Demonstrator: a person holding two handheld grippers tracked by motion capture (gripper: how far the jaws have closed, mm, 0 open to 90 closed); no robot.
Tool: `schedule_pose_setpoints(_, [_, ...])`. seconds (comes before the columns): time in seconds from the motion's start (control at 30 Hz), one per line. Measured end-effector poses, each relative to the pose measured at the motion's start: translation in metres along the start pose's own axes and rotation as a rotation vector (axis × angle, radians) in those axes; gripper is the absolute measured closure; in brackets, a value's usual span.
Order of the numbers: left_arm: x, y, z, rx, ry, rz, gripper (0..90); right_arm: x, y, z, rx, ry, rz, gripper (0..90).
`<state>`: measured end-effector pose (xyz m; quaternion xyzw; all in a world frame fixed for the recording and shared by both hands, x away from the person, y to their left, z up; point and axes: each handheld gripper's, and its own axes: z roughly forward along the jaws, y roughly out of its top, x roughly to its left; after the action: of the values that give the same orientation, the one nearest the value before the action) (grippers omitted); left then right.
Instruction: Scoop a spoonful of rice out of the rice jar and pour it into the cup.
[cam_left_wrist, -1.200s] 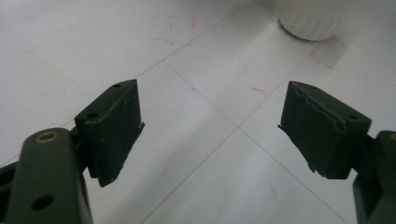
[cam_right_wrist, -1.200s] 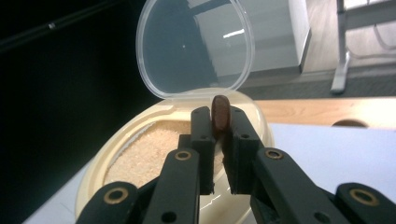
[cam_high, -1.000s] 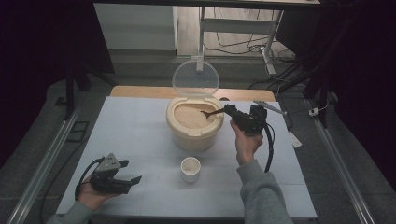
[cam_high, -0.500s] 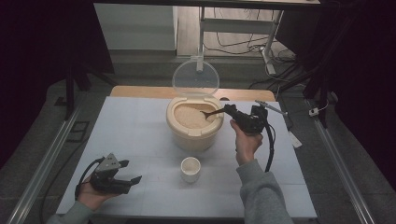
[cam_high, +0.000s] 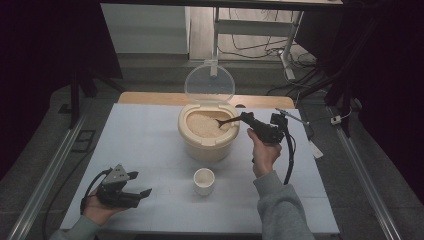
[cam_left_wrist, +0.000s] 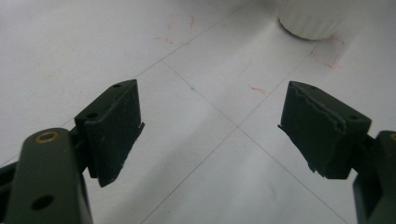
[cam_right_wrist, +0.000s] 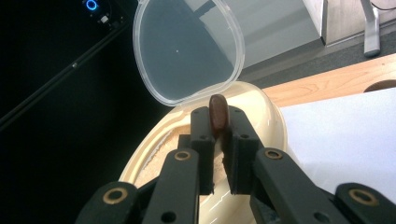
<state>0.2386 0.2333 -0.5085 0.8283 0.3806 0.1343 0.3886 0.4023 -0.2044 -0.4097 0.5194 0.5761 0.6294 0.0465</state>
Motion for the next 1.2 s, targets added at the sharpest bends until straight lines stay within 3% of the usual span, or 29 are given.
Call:
schedule_pose_setpoints(0.57, [-0.001,0.000,0.002,0.004,-0.004,0.008,20.3,-0.010,0.006,-0.012,-0.014,0.054,0.177,83.2])
schedule_pose_setpoints(1.2, [-0.001,0.000,0.002,0.009,-0.003,0.016,20.4,-0.015,0.008,-0.020,-0.023,0.102,0.237,83.3])
